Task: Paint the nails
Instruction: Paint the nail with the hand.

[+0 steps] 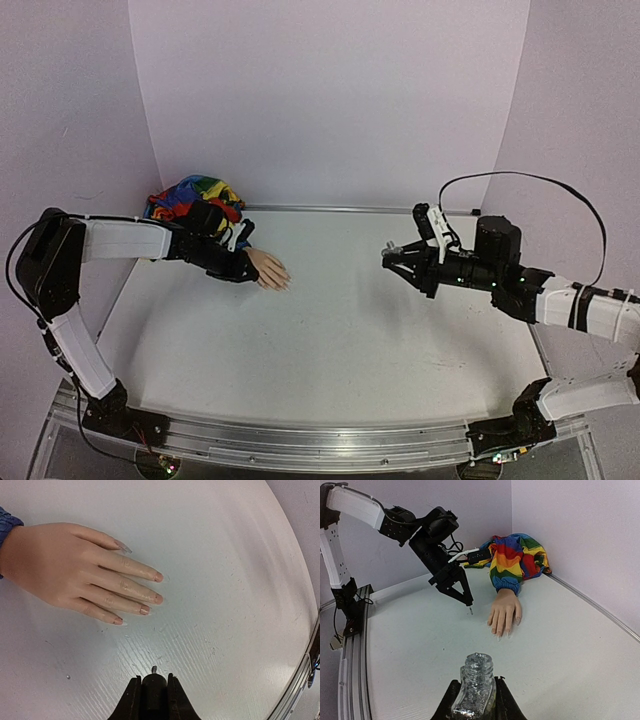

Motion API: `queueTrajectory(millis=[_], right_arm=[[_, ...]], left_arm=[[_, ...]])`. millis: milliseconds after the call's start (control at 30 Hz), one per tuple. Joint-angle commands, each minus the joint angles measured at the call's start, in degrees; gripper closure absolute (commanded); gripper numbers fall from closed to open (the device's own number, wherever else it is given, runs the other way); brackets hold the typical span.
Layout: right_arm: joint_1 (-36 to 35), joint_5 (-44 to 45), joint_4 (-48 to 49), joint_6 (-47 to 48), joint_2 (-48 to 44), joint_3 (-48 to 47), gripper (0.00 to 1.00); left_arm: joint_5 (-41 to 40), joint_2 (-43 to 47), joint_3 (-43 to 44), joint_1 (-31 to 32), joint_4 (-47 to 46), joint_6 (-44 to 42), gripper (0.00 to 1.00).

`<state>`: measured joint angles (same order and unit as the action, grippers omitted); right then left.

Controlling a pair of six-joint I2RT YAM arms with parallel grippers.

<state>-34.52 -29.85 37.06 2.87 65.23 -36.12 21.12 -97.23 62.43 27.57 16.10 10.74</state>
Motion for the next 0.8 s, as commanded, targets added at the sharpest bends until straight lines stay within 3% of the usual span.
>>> queueTrajectory(millis=[0, 767], right_arm=[[-0.12, 1.28, 1.88, 2.27, -1.33, -0.22, 1.0], [-0.13, 3.12, 1.79, 3.99, 0.69, -0.03, 1.0]], left_arm=[[2.71, -2.48, 4.01, -0.15, -5.03, -6.32, 1.0], [5.24, -10.83, 9.46, -3.38, -3.35, -10.65, 1.0]])
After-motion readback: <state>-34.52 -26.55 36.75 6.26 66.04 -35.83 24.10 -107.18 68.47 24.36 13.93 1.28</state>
